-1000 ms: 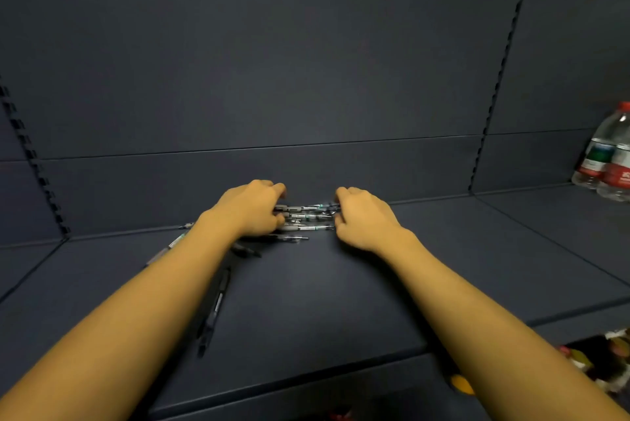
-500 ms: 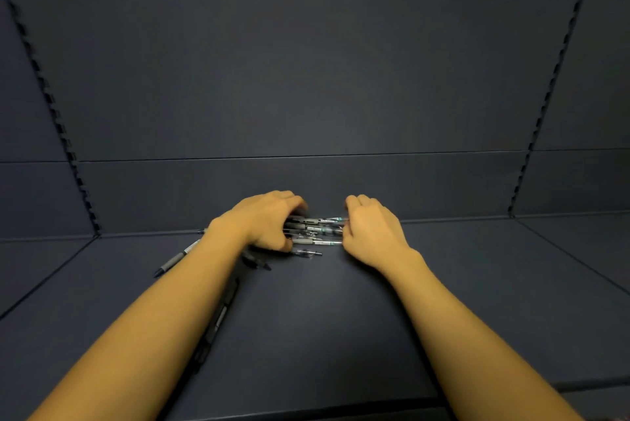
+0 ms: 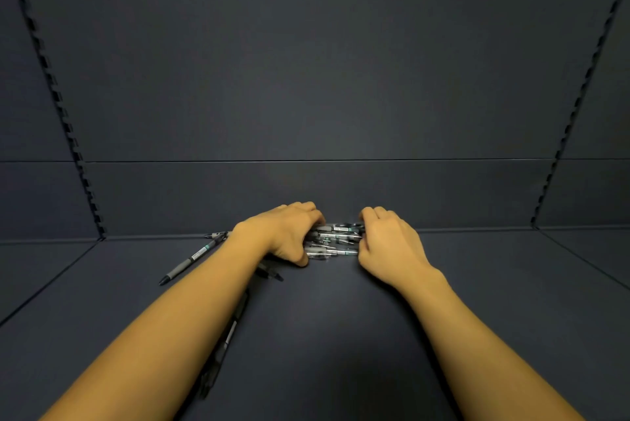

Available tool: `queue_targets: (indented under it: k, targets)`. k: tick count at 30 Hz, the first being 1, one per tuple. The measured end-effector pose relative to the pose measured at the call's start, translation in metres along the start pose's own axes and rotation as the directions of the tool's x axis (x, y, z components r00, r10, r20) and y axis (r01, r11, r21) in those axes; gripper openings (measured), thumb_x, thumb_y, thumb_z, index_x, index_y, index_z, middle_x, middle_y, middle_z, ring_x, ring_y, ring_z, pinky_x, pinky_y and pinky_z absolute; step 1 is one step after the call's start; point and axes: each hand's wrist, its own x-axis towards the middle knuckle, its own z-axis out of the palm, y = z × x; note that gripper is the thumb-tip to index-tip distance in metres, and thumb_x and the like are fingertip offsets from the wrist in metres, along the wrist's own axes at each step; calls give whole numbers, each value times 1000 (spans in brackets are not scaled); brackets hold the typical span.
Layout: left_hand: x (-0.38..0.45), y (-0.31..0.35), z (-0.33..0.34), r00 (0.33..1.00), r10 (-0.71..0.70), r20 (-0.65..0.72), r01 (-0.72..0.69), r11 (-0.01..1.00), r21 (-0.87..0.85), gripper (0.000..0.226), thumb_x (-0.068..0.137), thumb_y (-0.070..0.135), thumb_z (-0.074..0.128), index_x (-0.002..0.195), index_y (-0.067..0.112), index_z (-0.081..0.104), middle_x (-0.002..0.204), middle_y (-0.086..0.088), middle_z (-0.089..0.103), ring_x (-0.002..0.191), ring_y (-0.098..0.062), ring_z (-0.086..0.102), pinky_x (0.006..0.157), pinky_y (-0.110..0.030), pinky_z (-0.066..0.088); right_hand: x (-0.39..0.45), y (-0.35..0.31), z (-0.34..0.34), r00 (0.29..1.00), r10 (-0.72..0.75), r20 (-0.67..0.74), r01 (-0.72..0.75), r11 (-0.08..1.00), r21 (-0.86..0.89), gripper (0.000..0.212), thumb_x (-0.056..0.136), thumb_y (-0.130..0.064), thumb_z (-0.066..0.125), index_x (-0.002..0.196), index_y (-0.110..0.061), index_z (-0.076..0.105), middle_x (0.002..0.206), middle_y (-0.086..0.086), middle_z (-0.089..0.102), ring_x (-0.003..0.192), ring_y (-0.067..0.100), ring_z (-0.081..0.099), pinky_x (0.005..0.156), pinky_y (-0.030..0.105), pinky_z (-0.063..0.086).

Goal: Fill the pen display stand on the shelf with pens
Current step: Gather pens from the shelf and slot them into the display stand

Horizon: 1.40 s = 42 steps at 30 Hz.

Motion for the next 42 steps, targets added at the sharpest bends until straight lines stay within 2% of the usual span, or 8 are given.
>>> queue_targets:
  k: [7,11,17,20,29,33,36,42]
  targets:
    - [10,3,5,996,-58,62,55,997,62,65,62,41,77,118,24,47,112,3,37,106,-24,44,94,-45,51,-3,-4,-3,1000,18,-3,-18,999,36,28,94,-20,48,121,-14,53,117,4,59,103,24,56,79,32,45]
    - [11,5,10,993,-76,86,68,994,87,49,65,38,76,102,29,46,111,4,37,106,-24,44,93,-44,51,-4,-6,-4,1000,23,9,-23,999,42,29,94,-20,49,122,-14,52,118,3,58,105,24,56,79,31,43]
    - [12,10,7,987,-92,129,82,993,82,52,79,35,73,125,21,55,109,3,37,111,-29,46,97,-46,48,-5,-6,-6,999,32,24,-33,998,46,28,95,-21,49,122,-14,52,120,4,58,107,25,56,81,32,44]
    - [10,11,8,991,-73,115,63,994,90,47,85,36,69,127,19,55,112,1,40,108,-29,45,94,-45,48,-6,-6,-6,999,36,22,-37,998,43,27,95,-21,49,121,-14,52,119,4,58,107,25,56,79,32,41]
    - [5,8,3,1000,21,5,-21,1000,5,33,88,27,68,115,9,60,108,-3,44,97,-27,51,87,-44,50,-5,-5,-9,998,60,-9,-60,996,66,26,95,-20,49,120,-15,54,118,3,58,105,23,56,80,31,42]
    - [2,7,4,1000,-3,-19,2,999,-50,19,88,23,65,101,15,52,96,-5,50,84,-28,55,72,-41,50,-6,-4,-10,996,84,-31,-80,993,91,25,93,-18,50,118,-14,55,115,3,58,101,23,56,80,31,44]
    - [-1,11,3,1000,-16,-23,14,998,-61,18,92,21,61,101,13,48,84,-7,52,73,-27,54,62,-38,44,-5,-5,-11,995,94,-29,-91,992,84,27,91,-15,50,117,-14,55,114,2,59,101,23,56,78,30,41]
    - [-2,14,4,998,42,-40,-43,999,-20,19,92,25,59,98,22,41,90,-8,58,79,-29,58,67,-43,49,-7,-4,-14,994,106,0,-105,991,83,31,89,-12,50,119,-14,55,117,3,59,103,24,55,76,29,36]
